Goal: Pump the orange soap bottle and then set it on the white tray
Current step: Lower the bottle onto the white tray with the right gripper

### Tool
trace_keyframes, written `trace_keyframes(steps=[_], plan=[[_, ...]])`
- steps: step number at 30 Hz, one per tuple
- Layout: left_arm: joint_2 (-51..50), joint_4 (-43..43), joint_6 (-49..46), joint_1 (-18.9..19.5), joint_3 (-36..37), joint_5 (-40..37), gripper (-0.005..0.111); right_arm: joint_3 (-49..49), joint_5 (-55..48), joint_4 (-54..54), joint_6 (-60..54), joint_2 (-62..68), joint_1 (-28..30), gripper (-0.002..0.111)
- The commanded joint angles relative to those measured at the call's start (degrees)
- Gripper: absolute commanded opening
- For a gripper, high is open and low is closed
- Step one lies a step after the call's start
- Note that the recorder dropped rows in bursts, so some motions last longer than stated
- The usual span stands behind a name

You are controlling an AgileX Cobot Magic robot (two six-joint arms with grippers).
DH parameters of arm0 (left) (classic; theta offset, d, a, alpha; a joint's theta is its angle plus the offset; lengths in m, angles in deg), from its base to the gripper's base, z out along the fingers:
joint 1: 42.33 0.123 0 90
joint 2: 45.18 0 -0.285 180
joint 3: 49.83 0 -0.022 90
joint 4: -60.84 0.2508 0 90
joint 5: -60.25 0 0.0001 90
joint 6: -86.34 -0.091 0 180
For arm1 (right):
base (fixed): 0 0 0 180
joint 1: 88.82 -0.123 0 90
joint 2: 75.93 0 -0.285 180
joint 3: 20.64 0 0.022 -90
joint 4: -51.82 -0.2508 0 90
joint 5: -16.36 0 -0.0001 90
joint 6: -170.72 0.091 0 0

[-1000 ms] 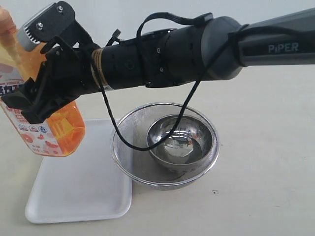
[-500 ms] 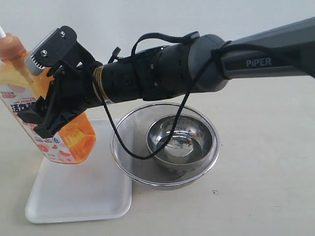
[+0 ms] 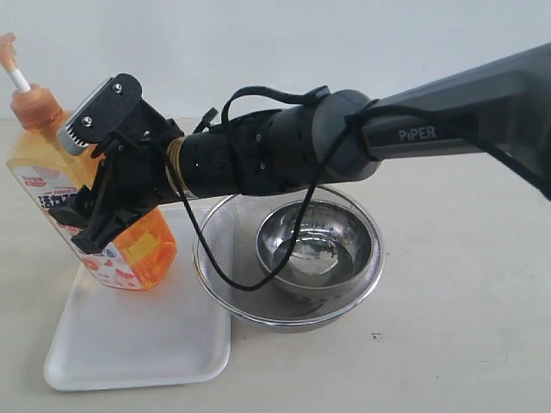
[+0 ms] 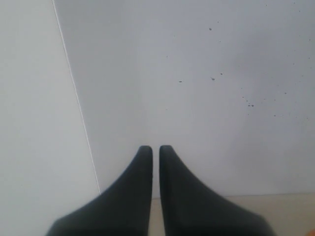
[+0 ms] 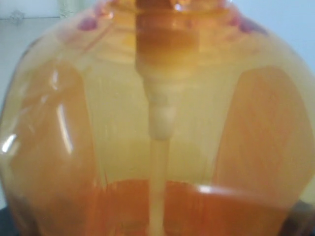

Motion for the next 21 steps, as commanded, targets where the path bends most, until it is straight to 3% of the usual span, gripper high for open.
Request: trace_keyframes(steps=[1, 7, 21], plan=[[0.14, -0.52, -0.19, -0.19, -0.2, -0.47, 0.005, 0.99, 1.97, -3.85, -2.39, -0.43, 0.07, 0.0], [0.14, -0.52, -0.19, -0.19, -0.2, -0.47, 0.005, 0.99, 1.97, -9.42, -8.31, -0.43, 0.07, 0.0], [0.14, -0.76, -0.19, -0.19, -0.2, -0.98, 0.005, 0.89, 0.94, -9.42, -8.38, -0.43, 0.07, 0.0]])
